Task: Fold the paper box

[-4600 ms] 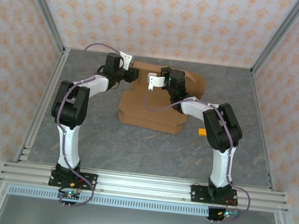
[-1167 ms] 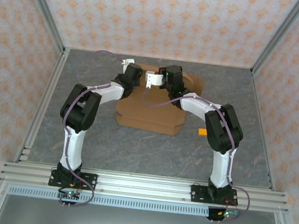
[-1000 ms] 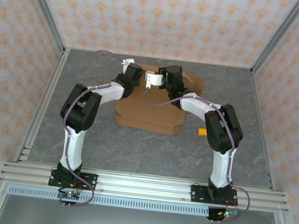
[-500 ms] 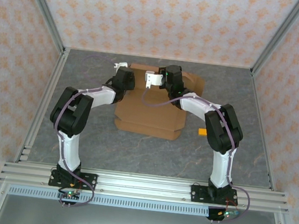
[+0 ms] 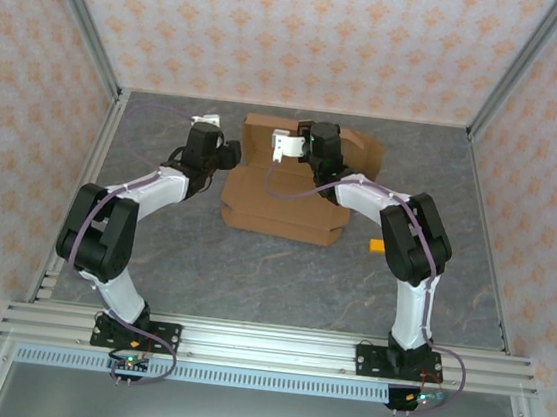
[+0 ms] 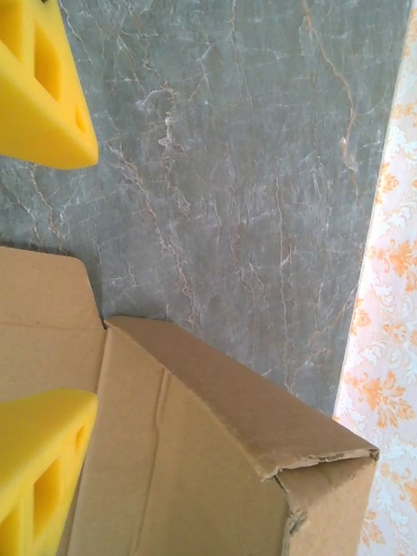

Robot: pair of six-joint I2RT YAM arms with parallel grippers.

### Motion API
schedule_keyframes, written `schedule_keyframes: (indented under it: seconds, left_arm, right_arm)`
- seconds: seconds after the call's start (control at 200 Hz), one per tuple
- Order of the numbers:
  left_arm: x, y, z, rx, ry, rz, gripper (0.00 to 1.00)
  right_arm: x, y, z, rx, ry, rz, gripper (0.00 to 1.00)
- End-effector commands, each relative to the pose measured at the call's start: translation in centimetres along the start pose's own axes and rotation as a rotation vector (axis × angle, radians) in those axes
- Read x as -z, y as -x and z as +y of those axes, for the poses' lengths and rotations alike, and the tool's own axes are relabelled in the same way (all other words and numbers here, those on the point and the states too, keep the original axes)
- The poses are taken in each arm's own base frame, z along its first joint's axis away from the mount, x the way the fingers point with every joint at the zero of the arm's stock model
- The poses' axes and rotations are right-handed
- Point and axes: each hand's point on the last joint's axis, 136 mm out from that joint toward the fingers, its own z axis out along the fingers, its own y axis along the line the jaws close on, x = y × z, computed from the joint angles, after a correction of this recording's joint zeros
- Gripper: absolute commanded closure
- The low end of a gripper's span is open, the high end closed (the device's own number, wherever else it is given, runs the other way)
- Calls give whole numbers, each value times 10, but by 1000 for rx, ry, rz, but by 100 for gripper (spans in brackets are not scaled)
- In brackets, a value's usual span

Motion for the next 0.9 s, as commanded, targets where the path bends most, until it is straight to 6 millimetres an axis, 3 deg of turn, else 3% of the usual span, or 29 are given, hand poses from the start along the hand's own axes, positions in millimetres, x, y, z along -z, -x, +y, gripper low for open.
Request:
schedule_keyframes:
  seconds: [0.0,0.33,0.616,0.781,0.891]
  left_arm:
    - [18,20,-3,16,-46,-13,32]
    - [40,72,-18,12,-75,-51,33]
    - [56,102,-28,-275,-66,-121,37]
    - [47,114,-38,-325,-79,-56,37]
    - [29,114,-41,-142,-137,66,36]
  right_arm:
    - [-4,-1,3,16,-38,4,100]
    - [-2,8,19,3,-28,-61,99]
    - [1,14,16,-1,-36,-95,93]
    - [1,15,15,0,-41,-97,91]
    - [1,17,16,1,-44,-103,91]
